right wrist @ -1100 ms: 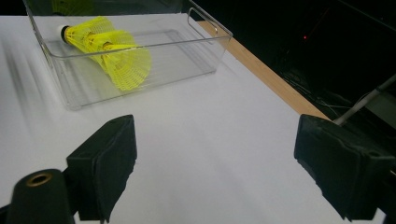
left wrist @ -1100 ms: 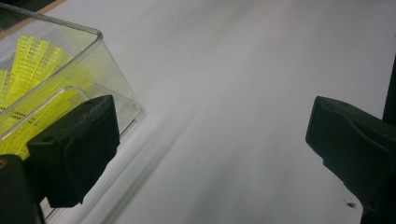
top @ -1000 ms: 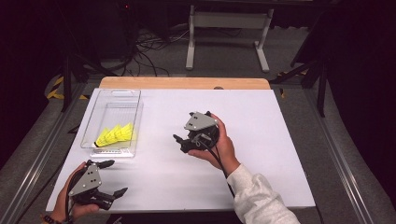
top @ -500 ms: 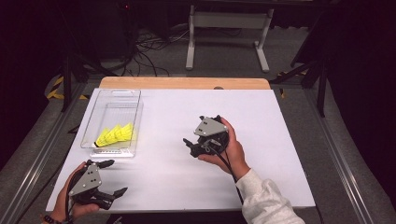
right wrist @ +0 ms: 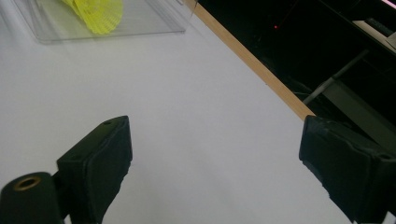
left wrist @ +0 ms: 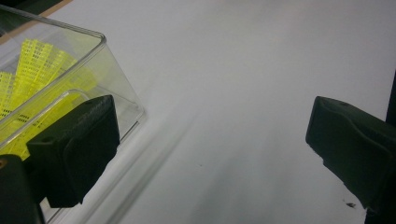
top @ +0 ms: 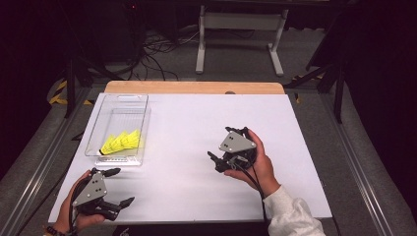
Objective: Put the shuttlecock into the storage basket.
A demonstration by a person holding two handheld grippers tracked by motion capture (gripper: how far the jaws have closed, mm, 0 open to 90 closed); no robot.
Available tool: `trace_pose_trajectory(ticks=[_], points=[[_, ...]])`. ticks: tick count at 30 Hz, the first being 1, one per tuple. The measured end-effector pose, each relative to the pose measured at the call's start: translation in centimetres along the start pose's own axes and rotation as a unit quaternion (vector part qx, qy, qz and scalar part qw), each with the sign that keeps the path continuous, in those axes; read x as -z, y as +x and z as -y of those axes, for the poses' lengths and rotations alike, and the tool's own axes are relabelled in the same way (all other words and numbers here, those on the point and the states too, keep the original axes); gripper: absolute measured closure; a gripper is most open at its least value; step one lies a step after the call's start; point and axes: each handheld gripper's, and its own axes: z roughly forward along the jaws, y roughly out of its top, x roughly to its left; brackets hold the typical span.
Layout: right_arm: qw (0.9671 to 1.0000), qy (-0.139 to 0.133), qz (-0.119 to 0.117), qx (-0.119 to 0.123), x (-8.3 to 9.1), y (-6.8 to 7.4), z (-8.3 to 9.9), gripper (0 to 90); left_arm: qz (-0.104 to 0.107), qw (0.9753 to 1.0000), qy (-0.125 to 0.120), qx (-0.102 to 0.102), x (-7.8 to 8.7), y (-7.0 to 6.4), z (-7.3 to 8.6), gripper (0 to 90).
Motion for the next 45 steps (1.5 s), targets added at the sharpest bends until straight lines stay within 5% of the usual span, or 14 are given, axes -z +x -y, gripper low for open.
trace_pose_trajectory(ticks=[20,45], points=[[0.9999,-0.003,0.008,0.006,3.2,0.3,4.3,9.9,0.008,0.9999,-0.002,-0.008,-0.9,0.2,-0.6,3.6],[0.9992,0.011,-0.001,-0.038,5.3,0.9,10.5,10.4,0.018,0.9998,-0.001,-0.012,-2.2,0.5,-1.2,3.6]])
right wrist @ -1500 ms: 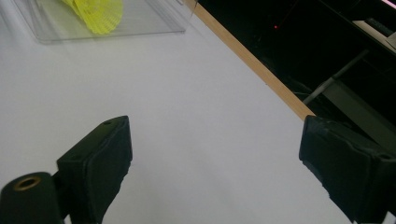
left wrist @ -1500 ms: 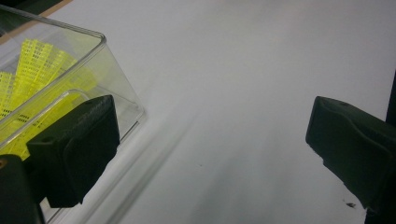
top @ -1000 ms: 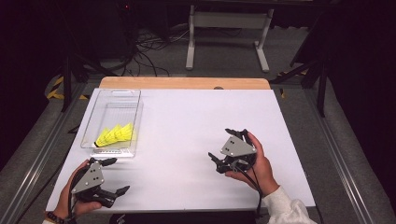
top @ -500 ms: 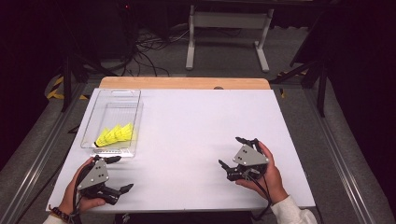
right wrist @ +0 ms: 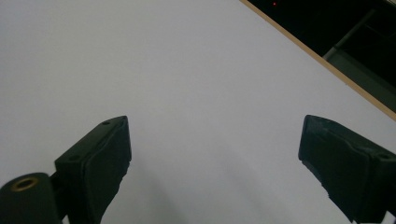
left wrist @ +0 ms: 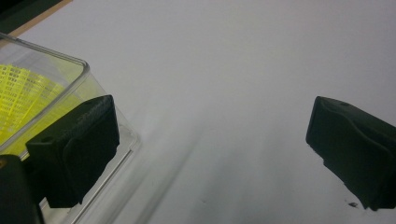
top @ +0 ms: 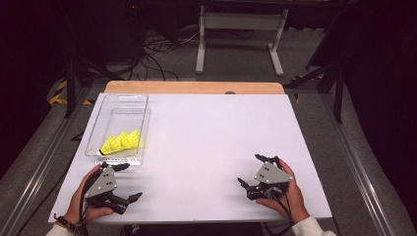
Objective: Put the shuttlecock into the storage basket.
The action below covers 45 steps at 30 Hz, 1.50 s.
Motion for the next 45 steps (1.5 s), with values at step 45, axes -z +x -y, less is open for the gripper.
trace_pose_trajectory(ticks=[45], points=[[0.9978,-0.029,0.037,-0.047,1.8,0.0,2.5,6.8,0.003,0.9999,0.001,-0.012,-0.5,-0.2,-0.4,3.5]])
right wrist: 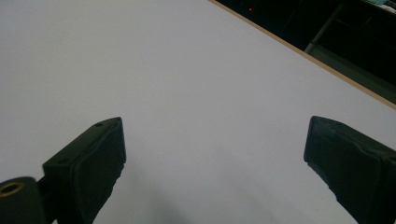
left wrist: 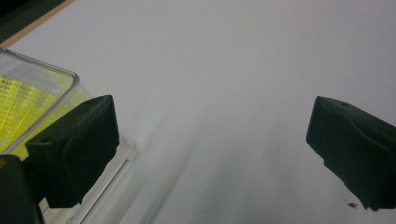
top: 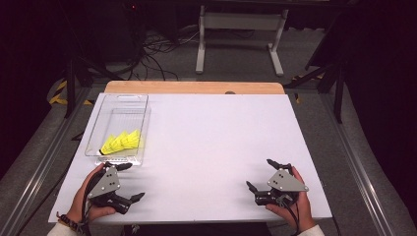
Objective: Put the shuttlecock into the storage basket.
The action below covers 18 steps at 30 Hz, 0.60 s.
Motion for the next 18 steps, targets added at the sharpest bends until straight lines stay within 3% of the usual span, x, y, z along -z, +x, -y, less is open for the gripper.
trace_pose_trajectory(ticks=[18], points=[[0.9999,0.009,0.001,0.006,-0.19,0.24,0.05,7.0,0.003,1.0000,0.004,0.000,-0.15,0.13,0.07,3.5]])
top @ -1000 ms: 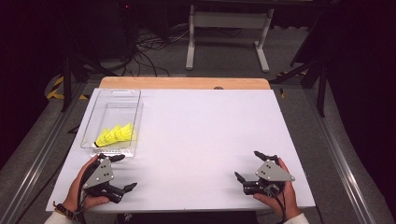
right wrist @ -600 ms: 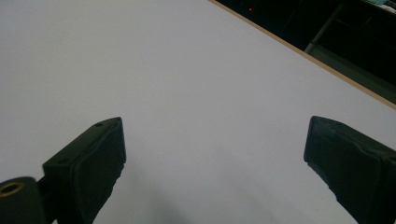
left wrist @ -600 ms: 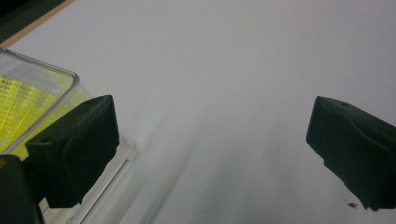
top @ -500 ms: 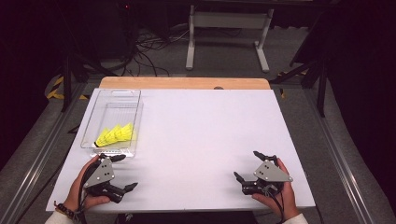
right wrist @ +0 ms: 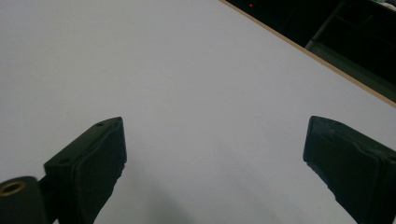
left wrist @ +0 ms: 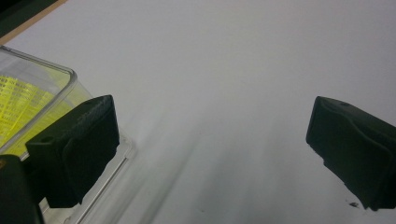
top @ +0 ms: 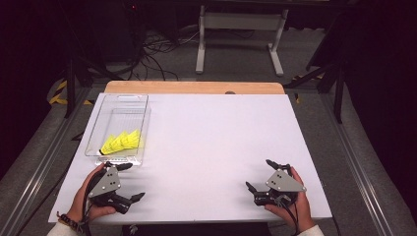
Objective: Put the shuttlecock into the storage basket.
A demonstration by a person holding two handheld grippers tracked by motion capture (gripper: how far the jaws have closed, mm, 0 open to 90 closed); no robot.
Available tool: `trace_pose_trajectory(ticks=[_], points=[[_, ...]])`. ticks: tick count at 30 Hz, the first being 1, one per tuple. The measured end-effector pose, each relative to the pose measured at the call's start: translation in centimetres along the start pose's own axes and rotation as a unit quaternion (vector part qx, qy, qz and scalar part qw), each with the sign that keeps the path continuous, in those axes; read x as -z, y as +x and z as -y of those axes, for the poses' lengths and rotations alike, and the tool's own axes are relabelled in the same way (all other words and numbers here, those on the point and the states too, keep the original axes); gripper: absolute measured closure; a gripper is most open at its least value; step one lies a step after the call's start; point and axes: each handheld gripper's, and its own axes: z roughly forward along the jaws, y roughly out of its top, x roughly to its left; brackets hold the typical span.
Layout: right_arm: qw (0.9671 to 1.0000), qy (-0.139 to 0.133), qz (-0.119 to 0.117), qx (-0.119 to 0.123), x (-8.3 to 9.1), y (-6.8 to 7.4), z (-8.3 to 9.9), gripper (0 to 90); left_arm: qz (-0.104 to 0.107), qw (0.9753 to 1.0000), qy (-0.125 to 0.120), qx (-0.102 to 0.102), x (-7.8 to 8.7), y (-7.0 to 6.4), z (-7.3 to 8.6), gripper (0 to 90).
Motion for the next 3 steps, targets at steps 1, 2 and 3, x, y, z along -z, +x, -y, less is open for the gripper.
trace_pose_trajectory(ticks=[1,2,3], points=[[1.0000,0.001,0.000,0.000,-0.02,-0.01,0.02,7.1,0.000,1.0000,0.001,0.000,-0.01,0.01,0.00,3.5],[1.0000,0.002,0.001,0.001,-0.05,-0.02,0.03,7.0,0.000,1.0000,0.001,0.001,-0.02,0.02,-0.01,3.5],[1.0000,0.002,0.001,0.001,-0.06,-0.03,0.05,7.0,0.000,1.0000,0.001,0.001,-0.06,0.06,0.00,3.5]])
